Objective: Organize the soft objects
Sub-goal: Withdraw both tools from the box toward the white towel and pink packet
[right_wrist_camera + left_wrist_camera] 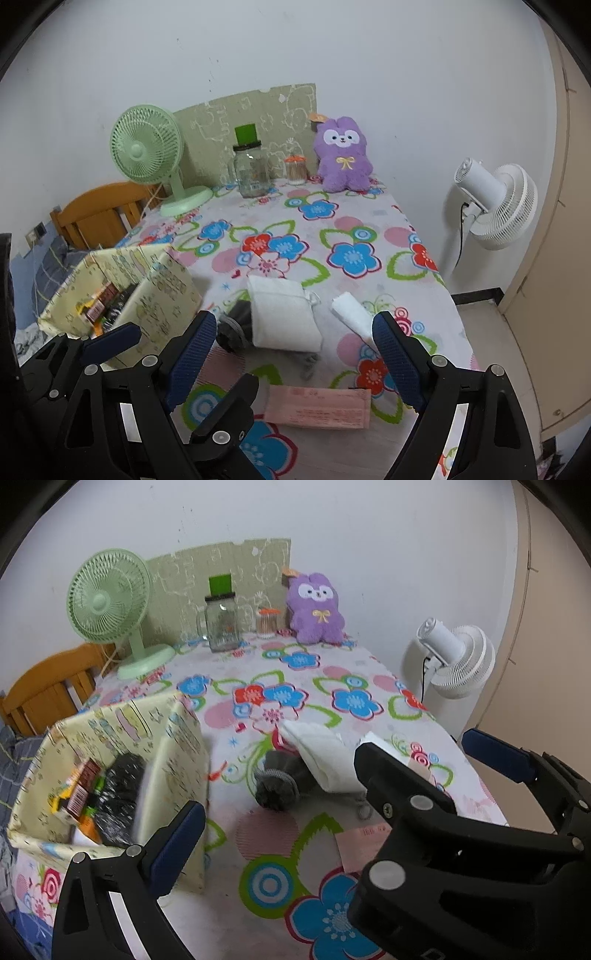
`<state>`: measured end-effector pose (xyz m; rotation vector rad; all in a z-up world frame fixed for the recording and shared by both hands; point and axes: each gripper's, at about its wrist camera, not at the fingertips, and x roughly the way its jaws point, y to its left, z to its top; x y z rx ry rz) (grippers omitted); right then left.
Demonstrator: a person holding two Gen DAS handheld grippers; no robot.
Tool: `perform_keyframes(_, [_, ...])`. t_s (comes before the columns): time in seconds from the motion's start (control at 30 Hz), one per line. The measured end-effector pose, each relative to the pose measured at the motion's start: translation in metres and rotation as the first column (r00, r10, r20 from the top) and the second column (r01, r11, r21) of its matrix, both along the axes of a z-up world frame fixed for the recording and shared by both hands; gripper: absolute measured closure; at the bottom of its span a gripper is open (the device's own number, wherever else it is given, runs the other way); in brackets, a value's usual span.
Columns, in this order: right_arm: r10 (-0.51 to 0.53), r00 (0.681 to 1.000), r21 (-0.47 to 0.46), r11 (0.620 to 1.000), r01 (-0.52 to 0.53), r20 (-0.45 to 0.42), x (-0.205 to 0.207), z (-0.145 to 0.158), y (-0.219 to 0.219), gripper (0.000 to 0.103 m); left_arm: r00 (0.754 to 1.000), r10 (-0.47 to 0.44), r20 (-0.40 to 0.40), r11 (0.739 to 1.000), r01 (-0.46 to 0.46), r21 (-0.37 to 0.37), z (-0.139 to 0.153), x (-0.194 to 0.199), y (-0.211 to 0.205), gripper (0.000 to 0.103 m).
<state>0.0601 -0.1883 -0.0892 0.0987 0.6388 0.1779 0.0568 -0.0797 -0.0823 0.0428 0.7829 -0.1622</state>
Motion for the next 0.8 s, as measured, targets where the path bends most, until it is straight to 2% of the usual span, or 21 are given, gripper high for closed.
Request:
perform_keyframes(0.63, [0.020, 0.996, -0.016, 1.000, -0.021, -0.082, 0.002, -0.047, -0.005, 0.014, 0.995, -0.032, -0.099, 0.999, 0.033, 0.009, -0.046, 0.001, -0.004, 0.001])
perform_keyframes(0.8, [0.030, 0.994, -0.033, 0.999, -0.034, -0.105, 0.003, -0.058, -0.005, 0.014, 0.993, -0.048, -0.111, 0.998, 0.052, 0.031, -0.055, 0.000, -0.010, 0.001])
